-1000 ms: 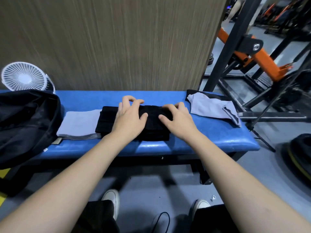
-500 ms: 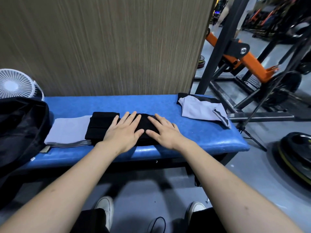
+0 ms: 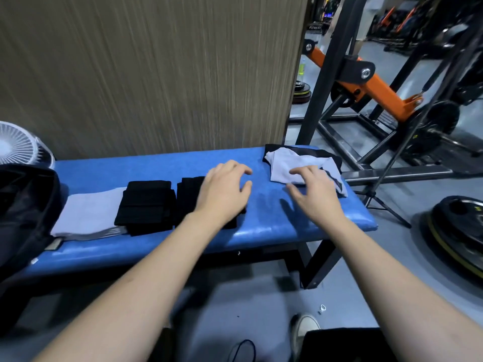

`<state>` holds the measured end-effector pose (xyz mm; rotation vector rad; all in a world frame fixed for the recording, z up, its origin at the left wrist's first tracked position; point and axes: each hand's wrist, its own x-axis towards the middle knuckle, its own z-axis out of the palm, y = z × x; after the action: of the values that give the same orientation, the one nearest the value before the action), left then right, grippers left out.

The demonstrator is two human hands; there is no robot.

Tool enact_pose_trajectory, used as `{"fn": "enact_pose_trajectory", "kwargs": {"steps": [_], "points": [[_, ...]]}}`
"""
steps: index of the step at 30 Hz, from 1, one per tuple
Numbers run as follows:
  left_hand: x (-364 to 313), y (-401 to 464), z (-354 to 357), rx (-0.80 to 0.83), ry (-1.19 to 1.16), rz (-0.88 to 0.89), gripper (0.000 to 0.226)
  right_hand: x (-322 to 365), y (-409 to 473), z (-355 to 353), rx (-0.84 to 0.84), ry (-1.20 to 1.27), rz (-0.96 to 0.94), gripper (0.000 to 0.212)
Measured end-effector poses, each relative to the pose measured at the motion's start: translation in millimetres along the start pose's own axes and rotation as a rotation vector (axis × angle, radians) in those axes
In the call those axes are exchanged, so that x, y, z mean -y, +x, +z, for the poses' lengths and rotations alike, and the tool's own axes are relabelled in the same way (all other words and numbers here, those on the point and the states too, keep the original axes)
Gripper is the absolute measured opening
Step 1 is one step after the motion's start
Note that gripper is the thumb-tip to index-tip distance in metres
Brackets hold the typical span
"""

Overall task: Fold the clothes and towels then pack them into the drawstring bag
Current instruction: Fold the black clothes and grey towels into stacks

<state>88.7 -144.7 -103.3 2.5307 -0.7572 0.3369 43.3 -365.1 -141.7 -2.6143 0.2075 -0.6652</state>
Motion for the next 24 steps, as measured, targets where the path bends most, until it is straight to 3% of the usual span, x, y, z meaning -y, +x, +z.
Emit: {"fn": "enact_pose_trajectory", "kwargs": {"steps": [6,10,14,20,24], "points": [[-55,43,50,0.110,-0.204,-0.051,0.029,-56,-5,-33,-0.185,-0.110,0.044,0.042],[-65,70,87,0.224,-0.195,-0.193,0.034,-77,-7,-39,-0.128,-0.117,0.193,0.056],[-63,84,113,0.321,-0.106,-0.289,0.039,-89,-6,-36,-0.082,-0.076,0.260,0.055],[-55,95,131,0.201,-0.183,-0.349,0.025,-96,-3,-29,-0.064,0.046,0.353,0.037],[-62,85,125,0.127,-0.353,-0.375,0.015,-94,-4,-35,-0.148,0.148,0.411,0.025]]}}
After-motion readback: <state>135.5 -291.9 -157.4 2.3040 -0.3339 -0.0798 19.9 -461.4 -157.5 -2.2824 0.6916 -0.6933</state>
